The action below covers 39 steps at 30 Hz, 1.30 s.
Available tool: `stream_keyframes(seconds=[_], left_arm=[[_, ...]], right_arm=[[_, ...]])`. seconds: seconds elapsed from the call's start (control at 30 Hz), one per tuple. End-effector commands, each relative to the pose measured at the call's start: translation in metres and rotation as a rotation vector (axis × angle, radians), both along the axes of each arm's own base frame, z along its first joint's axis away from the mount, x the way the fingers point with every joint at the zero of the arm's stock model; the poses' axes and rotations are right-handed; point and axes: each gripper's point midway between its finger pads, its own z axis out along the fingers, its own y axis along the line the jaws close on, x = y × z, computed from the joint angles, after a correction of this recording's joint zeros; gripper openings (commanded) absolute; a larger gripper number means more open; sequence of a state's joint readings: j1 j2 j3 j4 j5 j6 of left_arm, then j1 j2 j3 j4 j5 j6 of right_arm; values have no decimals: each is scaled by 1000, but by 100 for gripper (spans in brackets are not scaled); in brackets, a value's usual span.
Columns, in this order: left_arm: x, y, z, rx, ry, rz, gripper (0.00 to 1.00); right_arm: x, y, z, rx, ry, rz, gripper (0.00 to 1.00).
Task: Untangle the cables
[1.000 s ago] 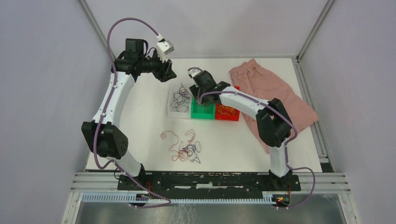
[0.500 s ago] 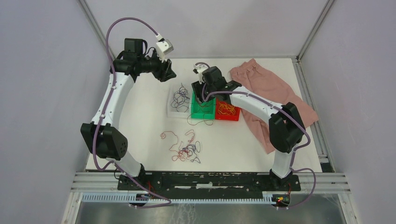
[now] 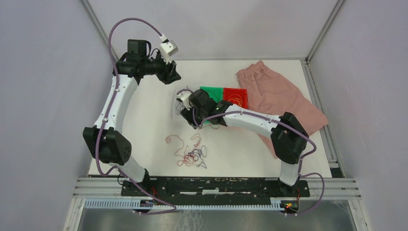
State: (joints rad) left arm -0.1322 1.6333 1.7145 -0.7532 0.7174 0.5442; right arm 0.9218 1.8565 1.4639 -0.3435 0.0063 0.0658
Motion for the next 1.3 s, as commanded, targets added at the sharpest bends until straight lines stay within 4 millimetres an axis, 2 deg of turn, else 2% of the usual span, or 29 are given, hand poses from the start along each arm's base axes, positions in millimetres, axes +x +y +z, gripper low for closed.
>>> stream_keyframes(seconds=[0.0,0.17,0.37,0.5,0.6,0.7,0.77,0.87,0.97,1.1,1.27], left_arm=[[-6,-3,29,-35,-83,-32,61],[-6,-2,34,-36,-98,-27,61],[-6,0,38,-40,-105,-19,61],[-5,1,40,-39,-110,-16,61],[-4,1,41,-42,-109,-14,61],[-5,2,42,-42,-112,-13,61],[-4,2,42,-41,-111,-11,61],[-4,2,42,-41,-111,-11,61],[-5,2,41,-44,-108,-13,61],[-4,1,41,-44,-108,-15,62],[-4,0,42,-51,-105,-17,62]], right_arm=[[1,-10,-3,-93,-104,-12,59],[-3,-2,-29,-170,-115,2,54],[-5,12,-47,-176,-85,17,50],[1,11,-57,-202,-86,-15,44],[10,9,-50,-195,-121,-65,34],[20,4,-28,-158,-164,-115,12],[31,-3,-10,-118,-174,-148,2],[53,-22,14,-60,-184,-207,0],[74,-43,21,-51,-188,-259,0],[99,-62,12,-53,-174,-310,0],[122,-64,-5,-61,-147,-319,0]])
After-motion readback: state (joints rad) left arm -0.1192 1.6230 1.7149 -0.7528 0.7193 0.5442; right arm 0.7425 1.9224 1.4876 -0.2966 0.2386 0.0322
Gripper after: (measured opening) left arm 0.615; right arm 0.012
